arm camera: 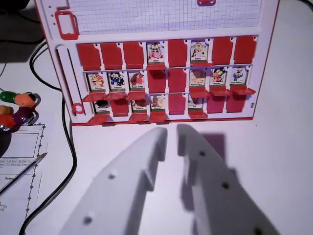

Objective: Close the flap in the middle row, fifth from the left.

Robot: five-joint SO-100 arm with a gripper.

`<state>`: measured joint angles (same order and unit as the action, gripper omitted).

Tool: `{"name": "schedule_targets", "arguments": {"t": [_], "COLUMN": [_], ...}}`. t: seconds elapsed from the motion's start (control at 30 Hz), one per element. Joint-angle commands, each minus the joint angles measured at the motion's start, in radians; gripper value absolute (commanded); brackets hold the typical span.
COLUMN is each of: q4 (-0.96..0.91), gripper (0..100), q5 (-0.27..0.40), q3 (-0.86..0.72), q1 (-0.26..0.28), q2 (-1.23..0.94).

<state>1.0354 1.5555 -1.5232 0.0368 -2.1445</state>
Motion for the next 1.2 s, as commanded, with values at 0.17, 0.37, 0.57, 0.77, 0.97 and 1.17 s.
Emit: {"name": "schedule_targets", "arguments": {"t": [0.17, 0.37, 0.57, 0.77, 0.97, 1.17], "q4": [0.014, 0.014, 0.015, 0.017, 0.012, 0.012], "gripper": [2, 2, 2, 2, 2, 2], "q5": [0.025, 0.023, 0.015, 0.012, 0.009, 0.006], "q3": [-0.081, -0.135, -0.167, -0.161, -0.155, -0.150], "q1": [0.008, 0.008, 0.002, 0.002, 0.008, 0.014], "q2": [-0.238, -0.308, -0.348, -0.356, -0.360, -0.362]}}
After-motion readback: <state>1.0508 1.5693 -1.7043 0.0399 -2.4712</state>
